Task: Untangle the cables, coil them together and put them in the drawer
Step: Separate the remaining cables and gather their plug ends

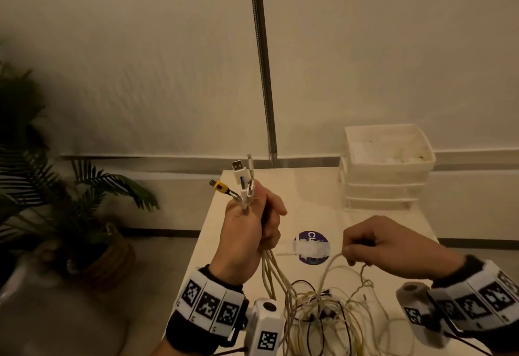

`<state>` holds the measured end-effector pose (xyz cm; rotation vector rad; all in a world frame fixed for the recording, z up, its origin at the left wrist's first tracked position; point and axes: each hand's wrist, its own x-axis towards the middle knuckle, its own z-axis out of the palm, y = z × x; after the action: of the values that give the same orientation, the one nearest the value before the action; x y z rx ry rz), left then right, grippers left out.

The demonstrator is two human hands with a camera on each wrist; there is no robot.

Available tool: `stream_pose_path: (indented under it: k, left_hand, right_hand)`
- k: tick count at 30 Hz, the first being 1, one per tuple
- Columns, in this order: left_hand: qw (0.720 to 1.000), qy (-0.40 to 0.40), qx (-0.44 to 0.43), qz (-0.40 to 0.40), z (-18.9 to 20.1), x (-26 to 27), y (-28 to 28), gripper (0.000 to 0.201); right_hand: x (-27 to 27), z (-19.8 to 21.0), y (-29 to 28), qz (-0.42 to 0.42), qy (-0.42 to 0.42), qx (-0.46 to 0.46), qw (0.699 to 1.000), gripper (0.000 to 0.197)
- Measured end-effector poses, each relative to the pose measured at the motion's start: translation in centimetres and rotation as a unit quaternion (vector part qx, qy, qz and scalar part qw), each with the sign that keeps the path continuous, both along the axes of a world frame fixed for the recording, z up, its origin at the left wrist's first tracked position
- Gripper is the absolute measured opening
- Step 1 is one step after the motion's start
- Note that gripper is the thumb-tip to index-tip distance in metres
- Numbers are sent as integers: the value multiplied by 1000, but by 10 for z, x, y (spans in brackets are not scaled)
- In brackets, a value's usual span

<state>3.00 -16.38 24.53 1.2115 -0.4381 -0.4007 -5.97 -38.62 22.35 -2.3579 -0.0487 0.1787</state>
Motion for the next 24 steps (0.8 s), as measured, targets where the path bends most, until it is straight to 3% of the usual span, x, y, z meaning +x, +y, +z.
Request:
stream_pose_path:
  k: [4, 8, 10, 14, 16, 18, 24]
  left_hand:
    - [999, 20, 10, -29, 1, 1, -1, 55]
    - [996, -7, 80, -49, 0, 0, -4, 46]
    - [991, -23, 107, -72, -2, -6, -13, 31]
    - [973, -106, 177, -100, -9, -21, -31, 22]
    - [968, -120, 204, -88, -15, -20, -33, 24]
    - [971, -105, 208, -62, -19, -16, -33, 22]
    - [980, -108, 146, 79, -14, 8, -21, 16]
  right_hand:
    - [-6, -2, 1, 28, 42, -1, 999, 21]
    - [-4, 8, 0, -3, -34, 8, 999, 23]
    - [-1, 15, 7, 0, -74, 19, 997, 23]
    - [6, 21, 18, -20, -121, 10, 992, 26]
    - [8, 20, 18, -35, -141, -1, 989, 33]
    - [7, 19, 15, -46, -139, 6, 989, 25]
    - [4, 7, 10, -41, -89, 79, 992, 22]
